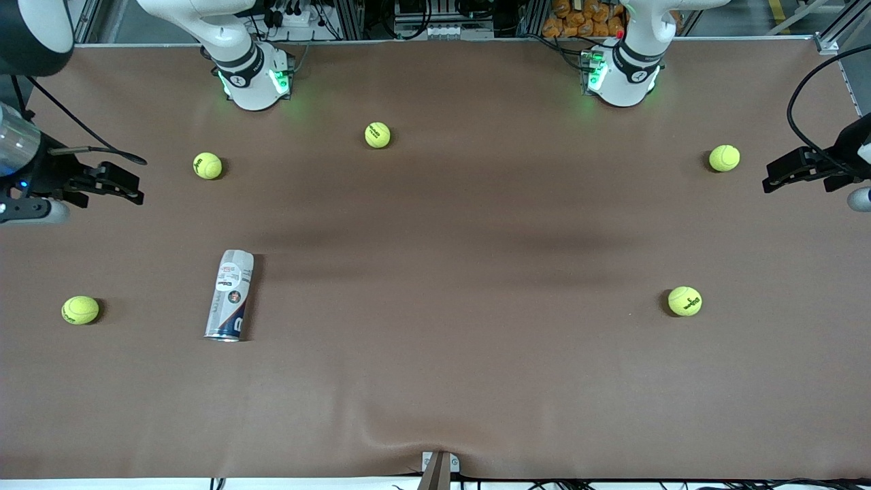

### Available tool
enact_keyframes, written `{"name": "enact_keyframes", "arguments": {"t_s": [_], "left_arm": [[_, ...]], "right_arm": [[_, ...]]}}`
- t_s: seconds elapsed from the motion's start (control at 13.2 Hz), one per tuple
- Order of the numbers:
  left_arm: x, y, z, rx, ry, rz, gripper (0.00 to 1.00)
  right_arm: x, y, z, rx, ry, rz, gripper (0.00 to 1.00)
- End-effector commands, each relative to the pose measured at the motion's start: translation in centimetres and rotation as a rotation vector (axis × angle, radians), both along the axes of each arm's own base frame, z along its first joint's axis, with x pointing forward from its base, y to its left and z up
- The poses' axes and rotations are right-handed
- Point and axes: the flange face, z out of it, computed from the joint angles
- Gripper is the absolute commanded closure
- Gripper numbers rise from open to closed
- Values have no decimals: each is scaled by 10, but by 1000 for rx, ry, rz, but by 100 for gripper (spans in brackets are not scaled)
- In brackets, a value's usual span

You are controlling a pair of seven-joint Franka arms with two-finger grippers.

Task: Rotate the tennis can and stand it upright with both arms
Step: 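Move the right gripper down over the lying Wilson can, then lower the right gripper and close it around the can's middle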

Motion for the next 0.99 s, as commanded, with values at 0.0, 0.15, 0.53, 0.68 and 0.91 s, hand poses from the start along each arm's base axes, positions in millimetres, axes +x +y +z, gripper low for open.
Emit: {"name": "enact_keyframes", "arguments": {"t_s": [0.0,0.15,0.53,0.68,0.91], "left_arm": [[-2,1,3,6,5,-14,0],[-2,2,2,6,7,-12,0],[0,0,-1,7,11,-12,0],[0,0,1,7,7,-14,0],[0,1,-1,6,11,-17,0]], "right_arm": [[-8,-2,-25,-33,-2,16,0],[-5,-2,-47,-37,-7,13,0],[5,2,-145,-46,-30,-93,0],[16,22,-188,-58,-9,-133,0],[28,33,-243,-70,-7,-118,0]]}}
